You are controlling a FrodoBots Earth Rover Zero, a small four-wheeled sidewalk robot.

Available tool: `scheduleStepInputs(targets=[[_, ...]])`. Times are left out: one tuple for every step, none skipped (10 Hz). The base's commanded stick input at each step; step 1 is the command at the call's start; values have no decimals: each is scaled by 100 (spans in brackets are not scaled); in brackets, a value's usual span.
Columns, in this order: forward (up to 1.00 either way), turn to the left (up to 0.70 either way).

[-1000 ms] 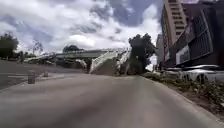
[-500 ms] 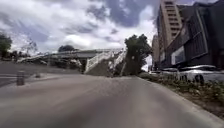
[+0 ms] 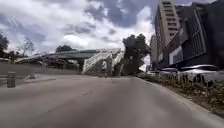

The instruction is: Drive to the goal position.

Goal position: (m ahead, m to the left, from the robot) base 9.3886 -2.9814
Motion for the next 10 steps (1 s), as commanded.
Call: scheduleStepInputs(targets=[[45,-27],[45,-27],[45,-27],[45,-23],[45,0],[45,0],[45,0],[45,0],[45,0],[45,0]])
